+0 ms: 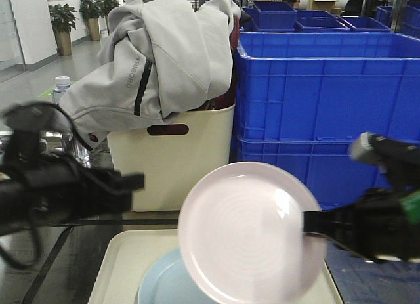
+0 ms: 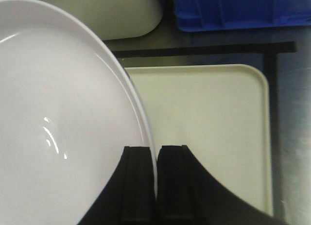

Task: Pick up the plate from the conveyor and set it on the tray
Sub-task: 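Lower the pink plate onto the blue plate and open right gripper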

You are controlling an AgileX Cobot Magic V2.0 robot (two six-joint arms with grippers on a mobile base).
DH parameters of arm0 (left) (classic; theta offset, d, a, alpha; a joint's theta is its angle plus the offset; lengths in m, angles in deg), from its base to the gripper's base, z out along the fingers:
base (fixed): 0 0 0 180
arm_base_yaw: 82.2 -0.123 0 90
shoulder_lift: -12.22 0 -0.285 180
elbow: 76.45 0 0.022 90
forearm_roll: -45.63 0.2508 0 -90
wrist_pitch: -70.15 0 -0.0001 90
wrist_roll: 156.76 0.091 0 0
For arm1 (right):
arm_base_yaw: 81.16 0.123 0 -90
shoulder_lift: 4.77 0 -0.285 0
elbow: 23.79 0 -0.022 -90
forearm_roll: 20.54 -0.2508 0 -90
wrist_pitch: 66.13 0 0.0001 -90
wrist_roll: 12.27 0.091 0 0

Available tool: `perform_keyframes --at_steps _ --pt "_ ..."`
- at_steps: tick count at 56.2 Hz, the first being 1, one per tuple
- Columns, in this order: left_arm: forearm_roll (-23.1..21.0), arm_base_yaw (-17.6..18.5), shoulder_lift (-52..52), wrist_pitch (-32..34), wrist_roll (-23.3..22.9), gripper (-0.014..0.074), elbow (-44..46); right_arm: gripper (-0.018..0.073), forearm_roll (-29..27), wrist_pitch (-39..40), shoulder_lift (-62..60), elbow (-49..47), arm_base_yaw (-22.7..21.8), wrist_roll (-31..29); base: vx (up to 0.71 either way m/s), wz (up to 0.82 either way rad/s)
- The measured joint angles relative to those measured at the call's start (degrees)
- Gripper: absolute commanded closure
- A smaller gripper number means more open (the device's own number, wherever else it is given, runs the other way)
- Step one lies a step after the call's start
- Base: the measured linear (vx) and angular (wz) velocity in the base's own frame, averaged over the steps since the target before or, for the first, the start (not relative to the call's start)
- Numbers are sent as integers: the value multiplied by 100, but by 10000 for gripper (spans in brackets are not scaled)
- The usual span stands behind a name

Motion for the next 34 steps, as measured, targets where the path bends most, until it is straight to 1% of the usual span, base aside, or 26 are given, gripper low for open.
perform_keyframes --at_steps 6,8,13,15,19,22,28,34 --pt "3 0 -500 81 0 388 0 498 -1235 328 772 -39 0 -1074 0 0" --pt "3 0 -600 81 0 414 0 473 -1706 407 1054 -88 0 -1539 0 0" --pt "5 0 -769 75 0 470 0 412 -2576 436 1557 -190 0 -2396 0 0" --pt "9 0 -813 66 0 486 0 364 -2957 413 1763 -236 0 -2719 0 0" --pt "9 0 -842 52 0 508 0 288 -3488 374 2036 -309 4 -3261 0 0" --pt "16 0 -841 3 0 516 0 226 -3763 373 2174 -335 4 -3559 0 0" --pt "25 0 -841 -74 0 517 0 125 -3951 419 2339 -335 4 -3862 0 0" --pt "25 0 -841 -81 0 517 0 79 -3984 440 2349 -376 4 -4009 0 0"
